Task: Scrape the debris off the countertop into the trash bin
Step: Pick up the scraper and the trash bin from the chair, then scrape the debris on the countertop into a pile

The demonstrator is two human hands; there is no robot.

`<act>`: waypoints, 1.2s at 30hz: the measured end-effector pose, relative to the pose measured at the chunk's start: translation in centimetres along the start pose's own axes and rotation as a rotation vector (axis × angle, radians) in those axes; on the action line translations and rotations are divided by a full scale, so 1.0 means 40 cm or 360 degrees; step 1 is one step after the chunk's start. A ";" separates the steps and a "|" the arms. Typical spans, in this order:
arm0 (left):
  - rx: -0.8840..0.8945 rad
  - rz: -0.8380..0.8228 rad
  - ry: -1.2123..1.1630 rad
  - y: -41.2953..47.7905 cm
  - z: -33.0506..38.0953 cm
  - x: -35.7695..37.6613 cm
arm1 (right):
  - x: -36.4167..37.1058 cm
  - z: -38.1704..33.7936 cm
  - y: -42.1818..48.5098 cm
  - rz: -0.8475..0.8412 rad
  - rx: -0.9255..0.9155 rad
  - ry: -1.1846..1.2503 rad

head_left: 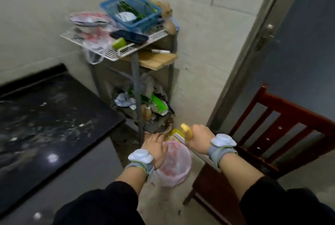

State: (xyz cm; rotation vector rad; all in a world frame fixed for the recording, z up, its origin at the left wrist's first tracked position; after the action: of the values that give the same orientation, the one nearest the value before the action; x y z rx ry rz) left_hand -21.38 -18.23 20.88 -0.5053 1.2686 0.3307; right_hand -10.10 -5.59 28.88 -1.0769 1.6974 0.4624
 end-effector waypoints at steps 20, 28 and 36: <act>-0.1279 0.0188 -0.0182 -0.223 -0.777 -0.192 | 0.037 -0.827 0.449 -0.0119 -0.0795 0.0076; -0.1539 0.0133 -0.0207 -0.231 -0.983 -0.189 | 0.117 -1.008 0.609 -0.0047 -0.0880 -0.0003; -0.1439 0.0050 -0.0146 -0.165 -1.240 -0.186 | 0.229 -1.122 0.766 0.0049 -0.0851 -0.0284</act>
State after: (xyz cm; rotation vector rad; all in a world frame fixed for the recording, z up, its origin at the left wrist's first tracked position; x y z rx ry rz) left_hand -60.76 -49.91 18.74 -1.2165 0.9879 0.9553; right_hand -61.01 -26.36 32.74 -1.3399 1.4667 1.0414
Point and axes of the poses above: each hand's wrist, its own y-axis towards the middle knuckle, its own x-axis out of the palm, z = x × y, the point moved 2 cm from there along y, towards the middle knuckle, and after that the axes turned 9 degrees about y, right-handed, at the moved point
